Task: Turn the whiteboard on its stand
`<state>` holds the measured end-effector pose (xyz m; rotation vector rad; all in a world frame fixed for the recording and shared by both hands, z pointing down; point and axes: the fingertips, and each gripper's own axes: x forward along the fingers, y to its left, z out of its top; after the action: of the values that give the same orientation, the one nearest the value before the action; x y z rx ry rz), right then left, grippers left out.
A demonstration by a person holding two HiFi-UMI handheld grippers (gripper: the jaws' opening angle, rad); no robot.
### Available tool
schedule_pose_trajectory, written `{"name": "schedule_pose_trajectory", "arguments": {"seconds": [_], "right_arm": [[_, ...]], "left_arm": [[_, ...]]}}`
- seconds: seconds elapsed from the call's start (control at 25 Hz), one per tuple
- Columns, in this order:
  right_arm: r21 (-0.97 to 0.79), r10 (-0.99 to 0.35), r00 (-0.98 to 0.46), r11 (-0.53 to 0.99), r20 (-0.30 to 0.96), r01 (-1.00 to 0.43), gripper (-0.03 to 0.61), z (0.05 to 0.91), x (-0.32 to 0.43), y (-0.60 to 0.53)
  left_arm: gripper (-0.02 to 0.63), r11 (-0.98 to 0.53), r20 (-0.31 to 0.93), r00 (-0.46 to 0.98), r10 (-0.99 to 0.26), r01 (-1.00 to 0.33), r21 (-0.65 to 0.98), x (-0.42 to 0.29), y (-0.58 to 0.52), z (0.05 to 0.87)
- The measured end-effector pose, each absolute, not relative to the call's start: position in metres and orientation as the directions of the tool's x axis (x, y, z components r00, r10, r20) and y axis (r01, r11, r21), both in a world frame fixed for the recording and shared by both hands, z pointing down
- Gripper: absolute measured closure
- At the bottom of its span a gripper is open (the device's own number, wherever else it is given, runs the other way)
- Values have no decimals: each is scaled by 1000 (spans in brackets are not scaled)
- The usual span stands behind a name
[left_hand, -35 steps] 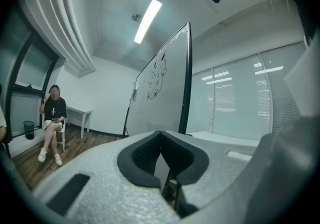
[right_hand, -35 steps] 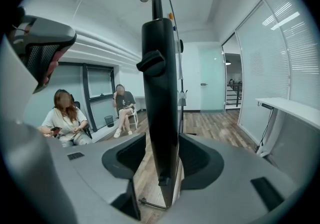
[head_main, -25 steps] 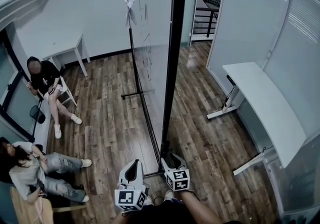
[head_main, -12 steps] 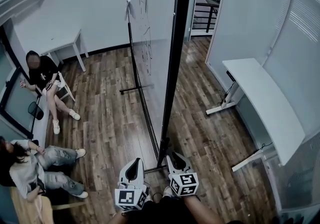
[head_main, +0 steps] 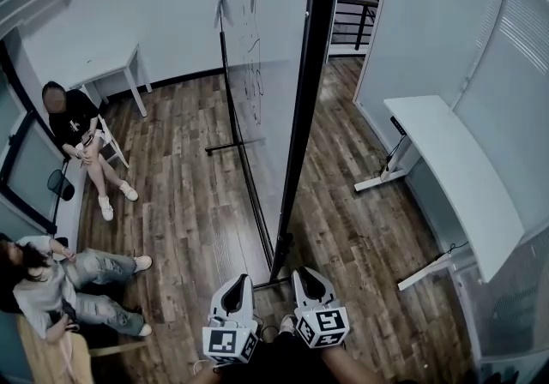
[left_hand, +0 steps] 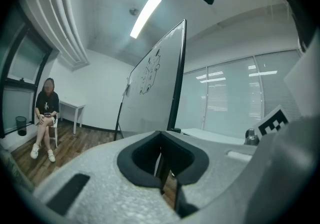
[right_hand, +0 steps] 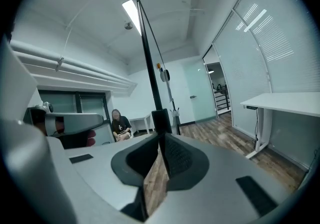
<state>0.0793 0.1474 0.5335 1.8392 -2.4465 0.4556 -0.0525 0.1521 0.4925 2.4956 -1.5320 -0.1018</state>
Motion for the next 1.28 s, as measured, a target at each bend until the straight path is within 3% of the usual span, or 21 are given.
{"name": "schedule_pose_trajectory", "arguments": {"seconds": [1.28], "right_arm": [[-183,-935,-278,240,220,-953,566,545,73,140]], "left_arm": [[601,-442,56,464,-884,-869,224,-64,135,498]]}}
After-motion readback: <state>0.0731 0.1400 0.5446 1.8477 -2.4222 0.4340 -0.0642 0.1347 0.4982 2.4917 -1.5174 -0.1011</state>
